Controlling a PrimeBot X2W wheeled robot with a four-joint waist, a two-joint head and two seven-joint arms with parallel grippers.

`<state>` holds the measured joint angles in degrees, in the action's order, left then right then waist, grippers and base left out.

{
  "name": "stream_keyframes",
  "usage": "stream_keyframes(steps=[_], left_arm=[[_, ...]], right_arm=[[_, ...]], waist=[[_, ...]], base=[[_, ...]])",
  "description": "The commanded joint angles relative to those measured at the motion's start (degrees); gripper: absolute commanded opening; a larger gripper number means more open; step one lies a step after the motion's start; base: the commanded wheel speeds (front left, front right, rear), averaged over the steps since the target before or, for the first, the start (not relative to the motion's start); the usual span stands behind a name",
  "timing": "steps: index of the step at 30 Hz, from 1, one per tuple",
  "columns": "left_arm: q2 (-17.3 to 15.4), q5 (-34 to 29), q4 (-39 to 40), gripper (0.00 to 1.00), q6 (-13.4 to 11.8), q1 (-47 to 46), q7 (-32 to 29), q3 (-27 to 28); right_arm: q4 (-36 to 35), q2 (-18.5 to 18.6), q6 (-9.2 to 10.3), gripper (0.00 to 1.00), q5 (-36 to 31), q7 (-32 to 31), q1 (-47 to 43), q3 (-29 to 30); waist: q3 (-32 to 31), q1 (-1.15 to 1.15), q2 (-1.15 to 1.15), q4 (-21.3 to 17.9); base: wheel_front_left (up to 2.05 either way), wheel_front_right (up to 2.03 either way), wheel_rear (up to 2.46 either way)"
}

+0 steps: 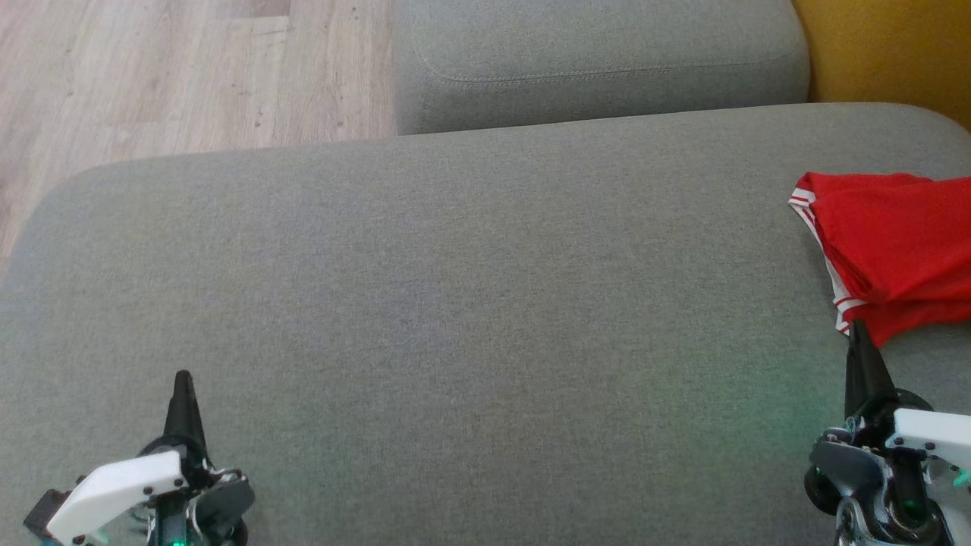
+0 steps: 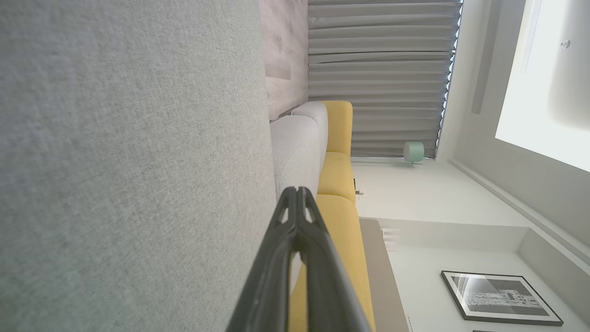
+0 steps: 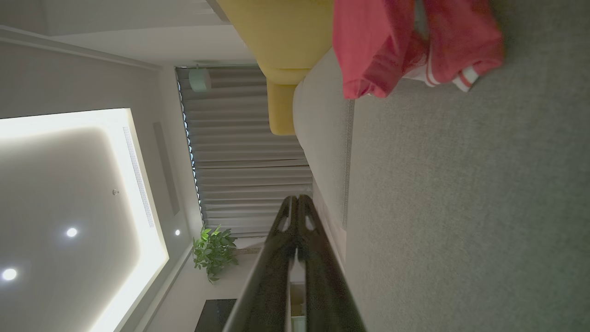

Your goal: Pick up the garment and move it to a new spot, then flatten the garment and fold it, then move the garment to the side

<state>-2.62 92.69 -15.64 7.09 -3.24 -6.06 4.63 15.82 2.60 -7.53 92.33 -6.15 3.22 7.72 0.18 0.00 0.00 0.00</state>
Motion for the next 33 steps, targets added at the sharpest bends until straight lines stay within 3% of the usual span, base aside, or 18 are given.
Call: stream_keyframes(steps=[1,33], left_arm=[[-0.26,-0.51,1.61,0.00,0.40,-2.95,-0.41,1.87],[-0.26,-0.50,1.61,0.00,0.40,-2.95,-0.41,1.87]], right_arm=[[-1.79,0.28,0.04,0.00,-0.14,-0.33,2.97,-1.22],[-1.79,0.28,0.04,0.00,-0.14,-0.33,2.97,-1.22]], waist=[[0.00,0.00,0.00,0.00],[0.00,0.00,0.00,0.00]], base=[[0.00,0.00,0.00],[0.00,0.00,0.00]])
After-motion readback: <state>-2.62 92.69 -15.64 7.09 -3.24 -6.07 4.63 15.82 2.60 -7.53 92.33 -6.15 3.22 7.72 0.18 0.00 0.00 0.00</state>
